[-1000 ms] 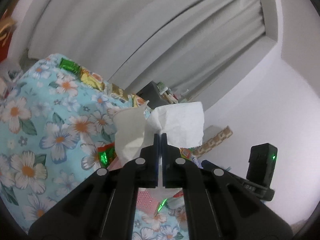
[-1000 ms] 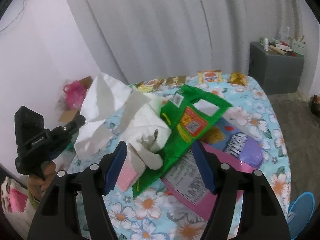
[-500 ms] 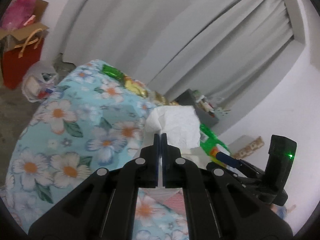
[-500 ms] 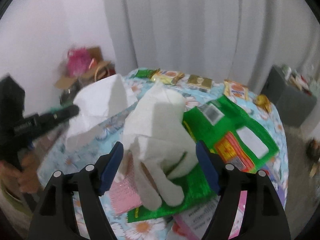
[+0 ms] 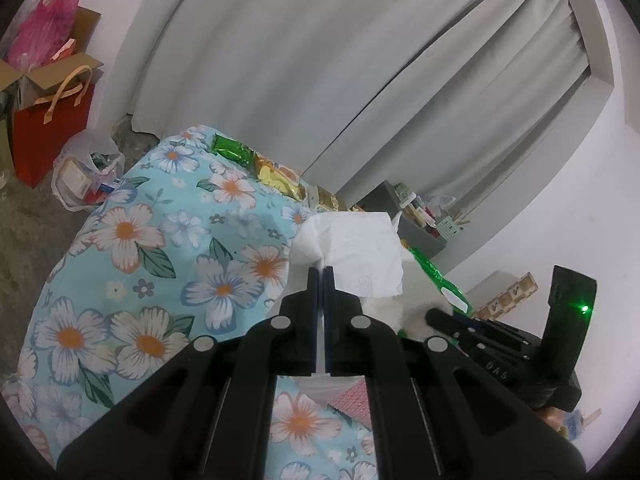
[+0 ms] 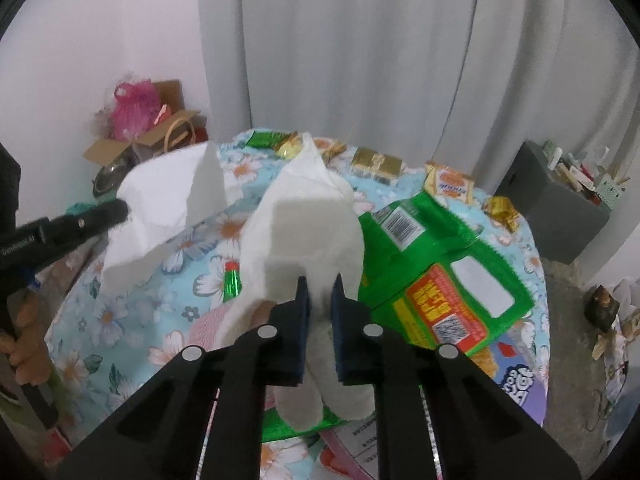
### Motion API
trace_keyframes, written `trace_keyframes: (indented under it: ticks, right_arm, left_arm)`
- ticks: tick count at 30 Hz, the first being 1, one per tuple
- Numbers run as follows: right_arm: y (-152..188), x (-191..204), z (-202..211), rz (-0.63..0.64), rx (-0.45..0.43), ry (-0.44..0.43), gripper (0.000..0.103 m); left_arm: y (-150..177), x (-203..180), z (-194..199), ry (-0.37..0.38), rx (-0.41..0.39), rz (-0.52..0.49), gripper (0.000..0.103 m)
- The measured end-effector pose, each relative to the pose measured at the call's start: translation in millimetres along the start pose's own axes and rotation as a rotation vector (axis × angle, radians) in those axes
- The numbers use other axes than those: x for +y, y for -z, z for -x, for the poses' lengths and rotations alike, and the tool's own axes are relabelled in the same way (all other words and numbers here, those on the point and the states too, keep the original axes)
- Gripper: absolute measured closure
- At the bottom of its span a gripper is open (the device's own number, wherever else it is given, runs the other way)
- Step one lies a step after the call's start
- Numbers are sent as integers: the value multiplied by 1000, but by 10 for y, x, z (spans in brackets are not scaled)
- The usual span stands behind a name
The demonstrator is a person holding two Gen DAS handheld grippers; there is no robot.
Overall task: Collect trash
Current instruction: 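Lift the tissue and glove off the bed with both tools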
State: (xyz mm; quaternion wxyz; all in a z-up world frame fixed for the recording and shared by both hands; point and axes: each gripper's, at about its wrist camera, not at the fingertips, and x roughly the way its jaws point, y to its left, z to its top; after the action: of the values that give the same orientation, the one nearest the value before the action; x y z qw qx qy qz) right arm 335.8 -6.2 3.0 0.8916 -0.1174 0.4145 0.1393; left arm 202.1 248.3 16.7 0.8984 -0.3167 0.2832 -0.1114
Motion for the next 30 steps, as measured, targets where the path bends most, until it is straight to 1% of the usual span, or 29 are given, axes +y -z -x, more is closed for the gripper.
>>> trace_keyframes:
  ticks: [4,9,13,19,23,30]
  right_arm:
    - [-57,-66,151,-32,-59,-8,94]
    - [-133,-179,423,-82,-147,-20,94]
    - [-155,-259,647,-117,-201,-30,94]
    - [-137,-330,1005,-130,-279,-28,94]
    - [-113,-367,1191,-135,-309,-21,94]
    - [-25,-422,1381,-147,-331,3,94]
  left_arm:
    - [1,-20,25,-1,-8,-7,103]
    - [-18,-43,76,3,-29,-11,103]
    - [-35,-95,135,14,-50,-23,103]
    - [-30,-220,245,30,-76,-56,103]
    - [-24,-312,319,46,-92,-70,103]
    - [26,-498,410,70,-102,-99,103]
